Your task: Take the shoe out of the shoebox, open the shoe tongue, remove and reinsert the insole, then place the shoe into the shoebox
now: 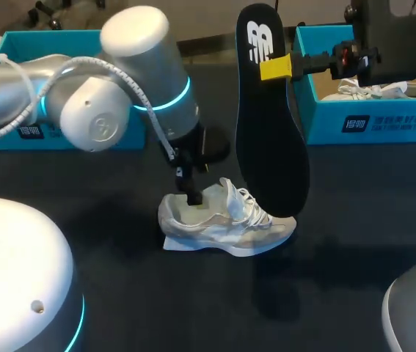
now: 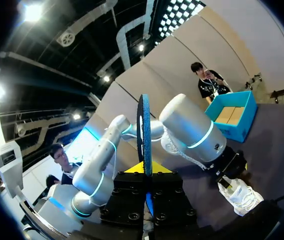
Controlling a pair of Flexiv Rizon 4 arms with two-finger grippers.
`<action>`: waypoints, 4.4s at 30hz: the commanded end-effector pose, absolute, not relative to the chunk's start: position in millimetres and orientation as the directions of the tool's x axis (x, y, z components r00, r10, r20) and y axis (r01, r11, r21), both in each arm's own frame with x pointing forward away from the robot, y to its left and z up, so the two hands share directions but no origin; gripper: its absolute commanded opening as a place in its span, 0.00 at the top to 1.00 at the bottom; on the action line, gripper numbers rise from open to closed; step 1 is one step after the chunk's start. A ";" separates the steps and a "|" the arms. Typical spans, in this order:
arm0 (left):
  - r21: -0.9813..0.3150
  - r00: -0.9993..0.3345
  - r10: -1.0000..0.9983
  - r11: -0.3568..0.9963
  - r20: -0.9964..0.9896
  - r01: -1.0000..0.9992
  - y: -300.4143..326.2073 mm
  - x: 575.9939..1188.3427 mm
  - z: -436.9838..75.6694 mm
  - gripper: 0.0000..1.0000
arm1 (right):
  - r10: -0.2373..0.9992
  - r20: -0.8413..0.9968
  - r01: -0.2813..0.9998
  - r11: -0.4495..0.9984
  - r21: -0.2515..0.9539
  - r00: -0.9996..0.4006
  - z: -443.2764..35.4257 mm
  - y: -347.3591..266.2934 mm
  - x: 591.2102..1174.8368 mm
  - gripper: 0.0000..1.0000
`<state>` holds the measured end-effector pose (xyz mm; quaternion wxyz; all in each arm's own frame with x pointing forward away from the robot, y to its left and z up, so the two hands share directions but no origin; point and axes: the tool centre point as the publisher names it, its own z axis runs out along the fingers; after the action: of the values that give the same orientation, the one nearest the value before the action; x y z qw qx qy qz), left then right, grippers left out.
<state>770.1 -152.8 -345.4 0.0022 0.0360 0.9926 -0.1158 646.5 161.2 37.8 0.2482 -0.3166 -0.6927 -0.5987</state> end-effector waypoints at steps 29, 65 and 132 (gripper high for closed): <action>-0.276 -0.977 0.176 0.951 0.117 0.138 -169.9 764.2 -384.3 1.00 | 0.143 0.724 0.737 0.084 0.671 -0.675 37.7 163.8 647.9 1.00; -0.386 -0.610 0.781 0.609 0.135 0.693 -217.6 751.9 -322.1 1.00 | 0.143 0.724 0.737 0.084 0.671 -0.675 37.7 163.8 647.9 1.00; -0.300 0.076 0.842 0.105 0.534 0.948 -217.6 735.1 -384.9 0.00 | 0.143 0.724 0.737 0.084 0.671 -0.675 37.7 163.8 647.9 1.00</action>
<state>735.2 -218.1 -383.3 -0.3124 0.6632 0.6747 0.0858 646.5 161.3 37.8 0.2482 -0.3166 -0.6927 -0.5986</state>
